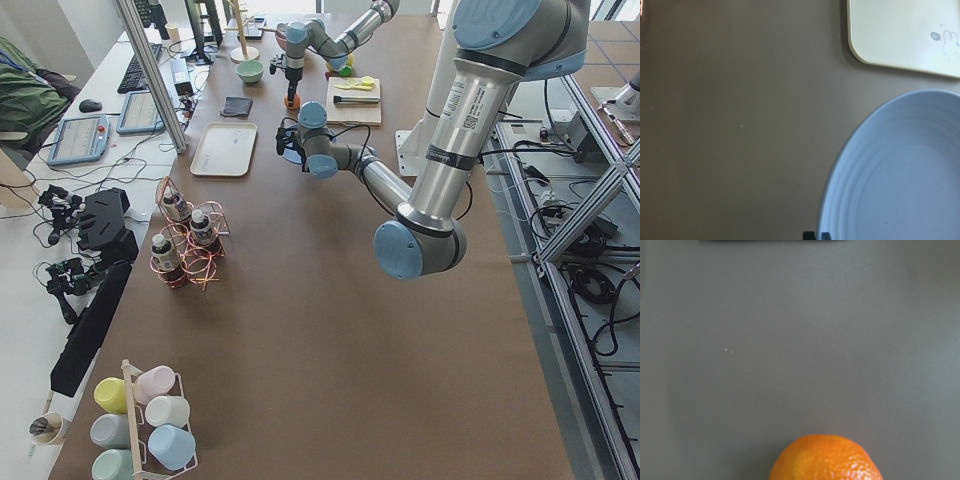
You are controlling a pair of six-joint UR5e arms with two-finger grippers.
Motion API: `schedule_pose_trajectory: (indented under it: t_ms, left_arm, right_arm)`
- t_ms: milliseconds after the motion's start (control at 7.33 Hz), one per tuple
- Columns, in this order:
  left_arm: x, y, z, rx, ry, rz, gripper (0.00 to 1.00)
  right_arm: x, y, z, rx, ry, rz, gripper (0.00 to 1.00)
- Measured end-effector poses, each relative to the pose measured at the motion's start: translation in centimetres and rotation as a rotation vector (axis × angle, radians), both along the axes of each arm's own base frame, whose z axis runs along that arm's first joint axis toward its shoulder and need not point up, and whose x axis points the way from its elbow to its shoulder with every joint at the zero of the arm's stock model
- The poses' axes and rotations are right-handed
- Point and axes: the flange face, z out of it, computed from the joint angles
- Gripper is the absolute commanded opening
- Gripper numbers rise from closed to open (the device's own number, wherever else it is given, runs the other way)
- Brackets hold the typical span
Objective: Pick orange to plate
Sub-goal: 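Close the right gripper on the tangerine while the left arm pushes the plate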
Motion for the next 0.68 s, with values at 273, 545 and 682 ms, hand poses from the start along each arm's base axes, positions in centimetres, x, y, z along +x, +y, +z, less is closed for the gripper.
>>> schedule_pose_trajectory:
  t_ms: [273,545,682]
  left_arm:
    - [3.6,1.9,-0.9,0.013,-0.012,-0.008,0.0]
    - [8.6,3.1,-2.7,0.01,-0.016,-0.029,0.0]
    - [10.0,3.1,-2.7,0.007,-0.025,-0.04,0.0]
  right_arm:
    - [-0.1,0.0,-0.2,0.002,-0.003,-0.001,0.0]
    - [0.0,-0.1,-1.0,0.008,-0.013,0.002,0.0]
    - [0.4,-0.2,-1.5,0.011,-0.022,0.005,0.0]
